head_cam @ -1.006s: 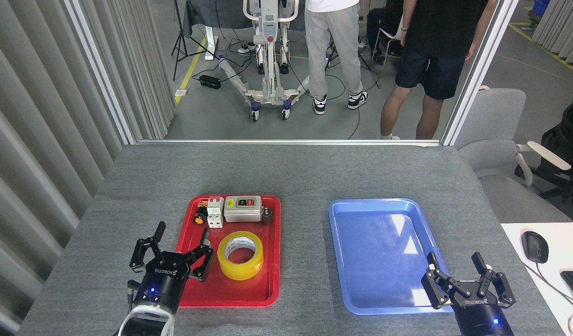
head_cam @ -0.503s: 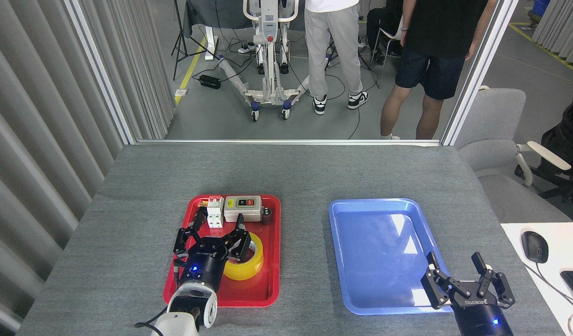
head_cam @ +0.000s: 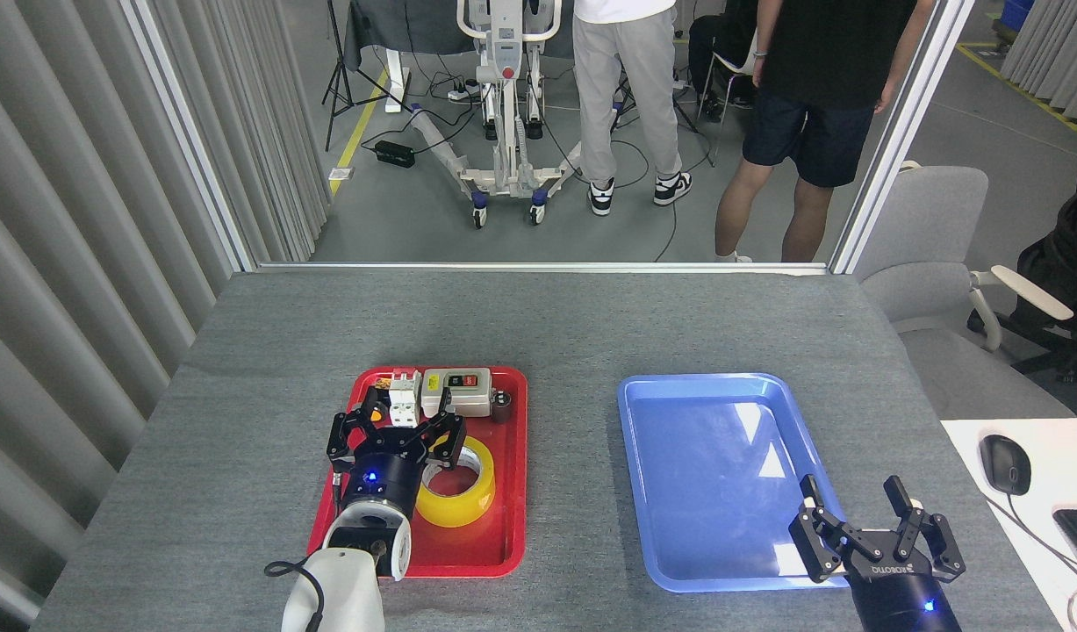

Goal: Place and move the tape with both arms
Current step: 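Lower the left gripper into the tape roll's hole and close it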

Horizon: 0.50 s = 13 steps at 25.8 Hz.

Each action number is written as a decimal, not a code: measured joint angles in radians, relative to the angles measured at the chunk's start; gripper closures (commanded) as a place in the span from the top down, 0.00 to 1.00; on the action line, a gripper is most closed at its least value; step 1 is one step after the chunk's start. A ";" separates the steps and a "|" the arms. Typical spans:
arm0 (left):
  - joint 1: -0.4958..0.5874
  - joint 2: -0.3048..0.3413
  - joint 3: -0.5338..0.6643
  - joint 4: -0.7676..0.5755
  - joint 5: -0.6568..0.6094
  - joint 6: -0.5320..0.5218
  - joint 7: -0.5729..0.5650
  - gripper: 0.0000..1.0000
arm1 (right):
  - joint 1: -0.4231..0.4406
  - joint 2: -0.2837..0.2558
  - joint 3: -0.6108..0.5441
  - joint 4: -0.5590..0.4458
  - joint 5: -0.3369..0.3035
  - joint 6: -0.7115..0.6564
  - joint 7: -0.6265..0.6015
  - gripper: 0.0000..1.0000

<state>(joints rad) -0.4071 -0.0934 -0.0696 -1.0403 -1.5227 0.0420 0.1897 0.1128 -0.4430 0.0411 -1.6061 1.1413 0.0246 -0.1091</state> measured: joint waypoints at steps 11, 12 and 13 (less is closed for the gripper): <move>-0.078 0.001 -0.015 -0.010 0.004 -0.008 -0.474 1.00 | 0.002 0.007 0.000 0.000 -0.001 0.000 -0.001 1.00; -0.086 0.002 -0.013 -0.015 0.004 -0.009 -0.546 1.00 | 0.002 0.007 0.000 0.000 -0.001 0.000 -0.002 1.00; -0.095 0.004 -0.011 -0.021 0.004 -0.014 -0.618 1.00 | 0.002 0.007 0.000 0.000 -0.001 0.000 -0.003 1.00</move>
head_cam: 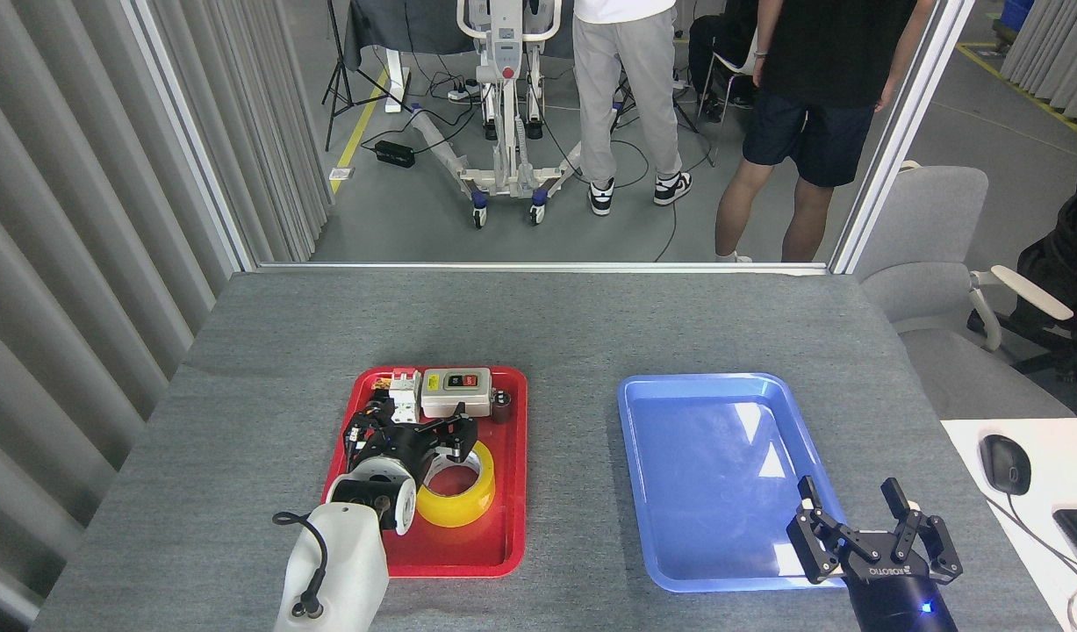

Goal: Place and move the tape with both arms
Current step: 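Lower the left gripper into the tape roll's hole and close it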

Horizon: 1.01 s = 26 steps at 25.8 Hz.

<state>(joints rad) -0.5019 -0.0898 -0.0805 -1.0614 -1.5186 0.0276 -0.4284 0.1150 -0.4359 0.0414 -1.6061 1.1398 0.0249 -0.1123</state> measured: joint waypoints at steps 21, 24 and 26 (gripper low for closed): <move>-0.102 0.031 0.057 0.006 0.066 -0.029 -0.606 1.00 | 0.003 0.000 0.001 0.000 -0.003 0.001 0.005 1.00; -0.102 0.028 0.057 0.007 0.099 -0.038 -0.616 1.00 | 0.003 0.000 0.001 0.000 -0.003 0.001 0.005 1.00; -0.102 0.025 0.057 0.011 0.108 -0.042 -0.618 1.00 | 0.003 0.000 0.001 0.000 -0.003 0.001 0.005 1.00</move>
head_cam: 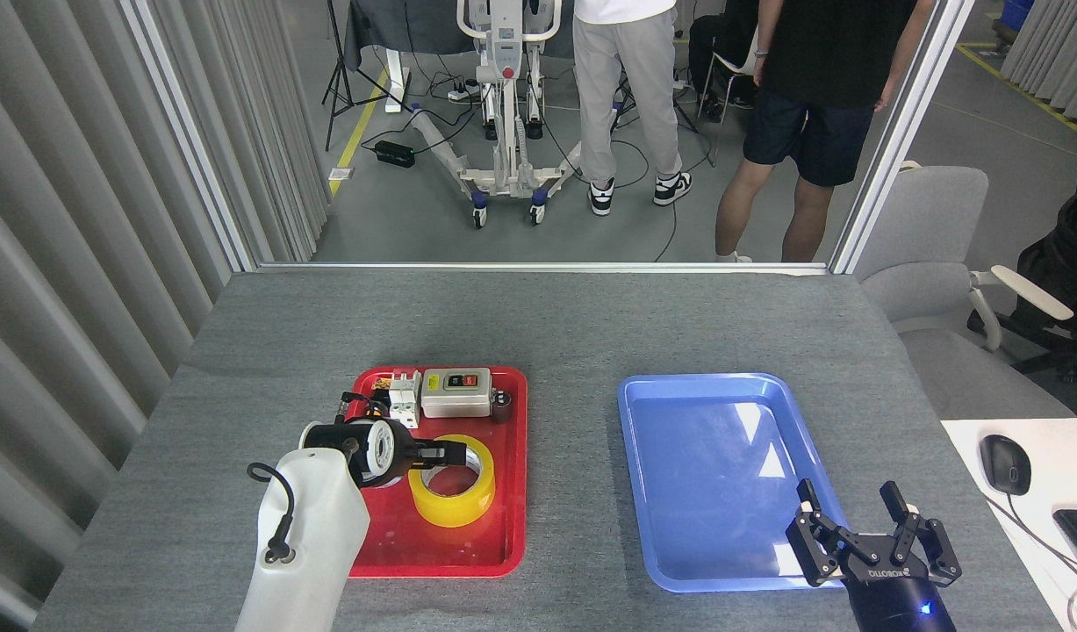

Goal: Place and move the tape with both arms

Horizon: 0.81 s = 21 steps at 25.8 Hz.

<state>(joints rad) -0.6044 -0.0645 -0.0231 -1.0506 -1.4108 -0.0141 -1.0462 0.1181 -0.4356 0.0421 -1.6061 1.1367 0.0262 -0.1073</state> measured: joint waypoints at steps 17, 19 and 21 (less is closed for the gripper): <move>-0.002 -0.007 0.000 0.110 0.003 -0.003 0.125 0.90 | 0.000 0.001 0.001 0.001 0.000 0.000 0.000 1.00; -0.002 -0.008 0.000 0.119 0.003 -0.004 0.141 0.90 | 0.000 0.001 0.001 0.002 -0.001 0.000 0.000 1.00; -0.002 -0.007 0.000 0.131 0.002 -0.005 0.158 0.90 | 0.000 0.001 0.001 0.002 -0.001 0.001 0.000 1.00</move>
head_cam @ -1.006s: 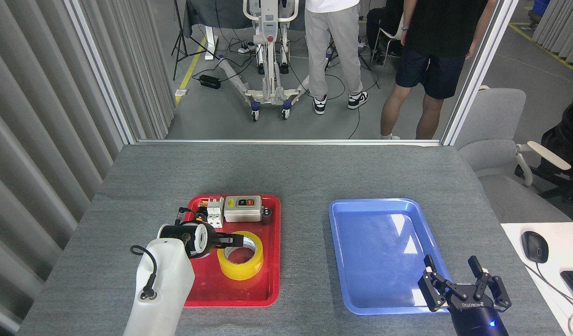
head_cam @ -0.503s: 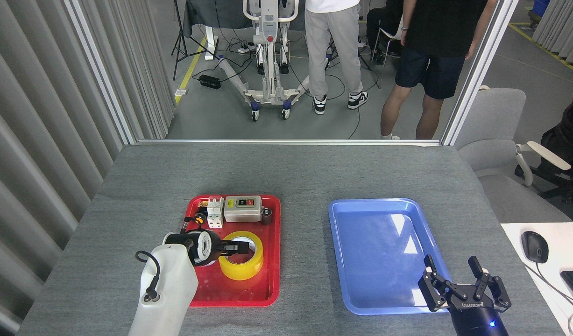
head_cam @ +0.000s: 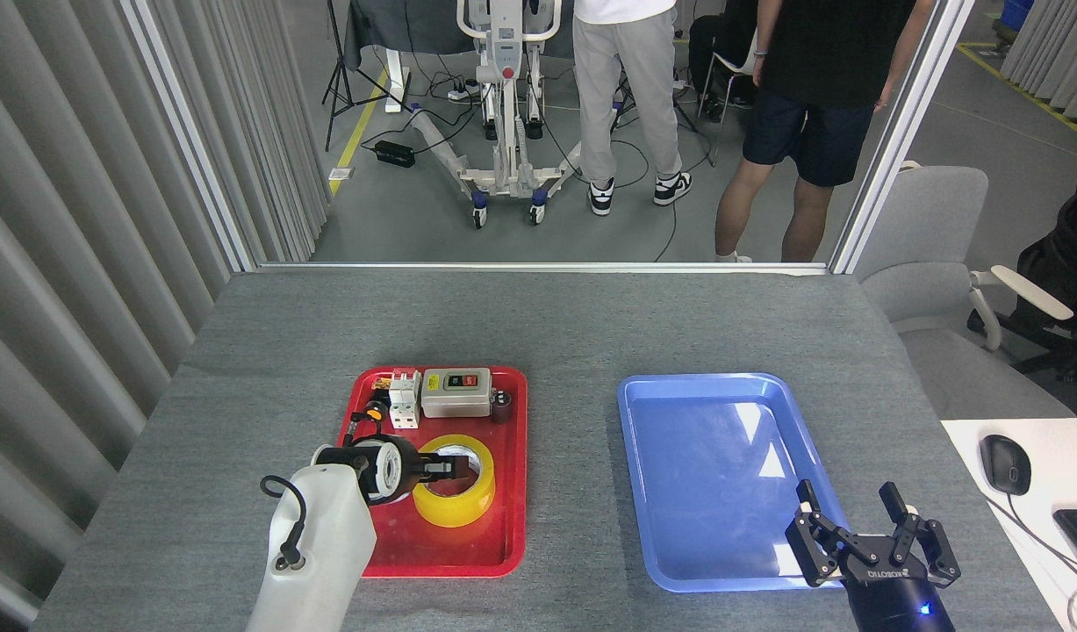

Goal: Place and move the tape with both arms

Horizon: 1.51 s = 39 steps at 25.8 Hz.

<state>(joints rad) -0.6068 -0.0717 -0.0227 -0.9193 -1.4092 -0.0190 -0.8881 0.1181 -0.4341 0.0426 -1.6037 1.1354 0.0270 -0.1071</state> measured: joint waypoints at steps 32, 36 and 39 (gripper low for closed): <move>0.001 0.043 -0.004 0.056 -0.022 -0.037 0.129 0.58 | -0.002 0.001 0.000 0.009 0.000 0.001 0.000 1.00; 0.001 0.045 -0.008 0.054 -0.025 -0.053 0.127 0.54 | -0.003 0.002 0.000 0.012 0.000 0.001 0.000 1.00; 0.001 0.045 -0.009 0.054 -0.036 -0.090 0.125 0.50 | -0.003 0.002 0.000 0.013 0.000 0.000 0.000 1.00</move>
<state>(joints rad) -0.6059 -0.0263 -0.0319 -0.8657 -1.4449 -0.1090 -0.7635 0.1151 -0.4326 0.0426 -1.5911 1.1351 0.0273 -0.1075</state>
